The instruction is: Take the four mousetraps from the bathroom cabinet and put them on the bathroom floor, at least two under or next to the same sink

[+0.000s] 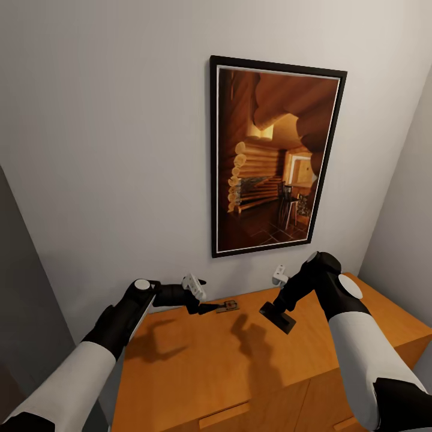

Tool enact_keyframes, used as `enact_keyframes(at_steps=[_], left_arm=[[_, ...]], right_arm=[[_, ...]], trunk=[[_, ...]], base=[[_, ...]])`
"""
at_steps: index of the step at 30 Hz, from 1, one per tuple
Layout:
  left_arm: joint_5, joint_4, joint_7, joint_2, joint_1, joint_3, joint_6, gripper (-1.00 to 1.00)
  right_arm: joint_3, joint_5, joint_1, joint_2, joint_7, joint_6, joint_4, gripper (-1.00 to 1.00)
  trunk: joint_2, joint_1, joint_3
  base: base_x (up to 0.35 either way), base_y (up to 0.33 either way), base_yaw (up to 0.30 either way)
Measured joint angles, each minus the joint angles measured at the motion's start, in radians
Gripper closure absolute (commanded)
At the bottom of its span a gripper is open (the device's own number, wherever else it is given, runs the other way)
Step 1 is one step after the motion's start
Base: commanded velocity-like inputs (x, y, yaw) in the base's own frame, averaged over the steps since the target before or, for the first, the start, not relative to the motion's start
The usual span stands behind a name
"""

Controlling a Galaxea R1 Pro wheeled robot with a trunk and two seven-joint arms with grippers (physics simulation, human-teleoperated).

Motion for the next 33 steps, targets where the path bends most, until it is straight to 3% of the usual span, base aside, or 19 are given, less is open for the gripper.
enact_keyframes(at_steps=[33], left_arm=[[0.0, -0.005, 0.0, -0.001, 0.0, -0.003, 0.016, -1.0]], right_arm=[[0.0, 0.0, 0.0, 0.0, 0.0, 0.0, 0.0, 1.0]], trunk=[[0.0, 0.0, 0.0]], base=[[0.0, 0.0, 0.0]])
